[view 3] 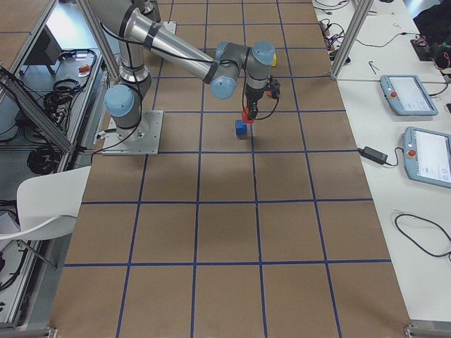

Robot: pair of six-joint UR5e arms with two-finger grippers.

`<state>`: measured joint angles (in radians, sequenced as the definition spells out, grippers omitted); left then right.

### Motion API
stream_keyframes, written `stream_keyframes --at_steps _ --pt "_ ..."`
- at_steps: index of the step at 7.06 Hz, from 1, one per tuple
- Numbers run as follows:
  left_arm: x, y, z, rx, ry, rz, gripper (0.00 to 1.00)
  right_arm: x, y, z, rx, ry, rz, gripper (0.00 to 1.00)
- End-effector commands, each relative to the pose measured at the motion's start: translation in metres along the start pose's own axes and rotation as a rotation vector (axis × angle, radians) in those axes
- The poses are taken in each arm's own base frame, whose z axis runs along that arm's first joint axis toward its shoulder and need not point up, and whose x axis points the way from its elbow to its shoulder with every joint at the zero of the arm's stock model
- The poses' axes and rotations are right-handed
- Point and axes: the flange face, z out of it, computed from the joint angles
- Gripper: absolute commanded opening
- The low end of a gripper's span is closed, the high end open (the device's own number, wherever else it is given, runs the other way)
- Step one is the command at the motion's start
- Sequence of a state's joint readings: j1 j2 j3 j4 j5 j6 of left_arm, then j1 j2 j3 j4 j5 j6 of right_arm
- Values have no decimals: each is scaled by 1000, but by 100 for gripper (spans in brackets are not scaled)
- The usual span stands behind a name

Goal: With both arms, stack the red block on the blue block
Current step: 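Lift the red cube with the right gripper and carry it above the blue cube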

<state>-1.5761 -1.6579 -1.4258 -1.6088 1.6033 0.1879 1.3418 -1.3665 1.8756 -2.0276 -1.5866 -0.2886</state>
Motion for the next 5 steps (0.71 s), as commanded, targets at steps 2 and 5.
stream_keyframes --at_steps 2,5 --pt "1 0 -1 15 -3 0 100 -4 11 19 -18 -6 -5 0" --pt "2 0 -1 14 -1 0 100 -3 7 20 4 2 -42 0"
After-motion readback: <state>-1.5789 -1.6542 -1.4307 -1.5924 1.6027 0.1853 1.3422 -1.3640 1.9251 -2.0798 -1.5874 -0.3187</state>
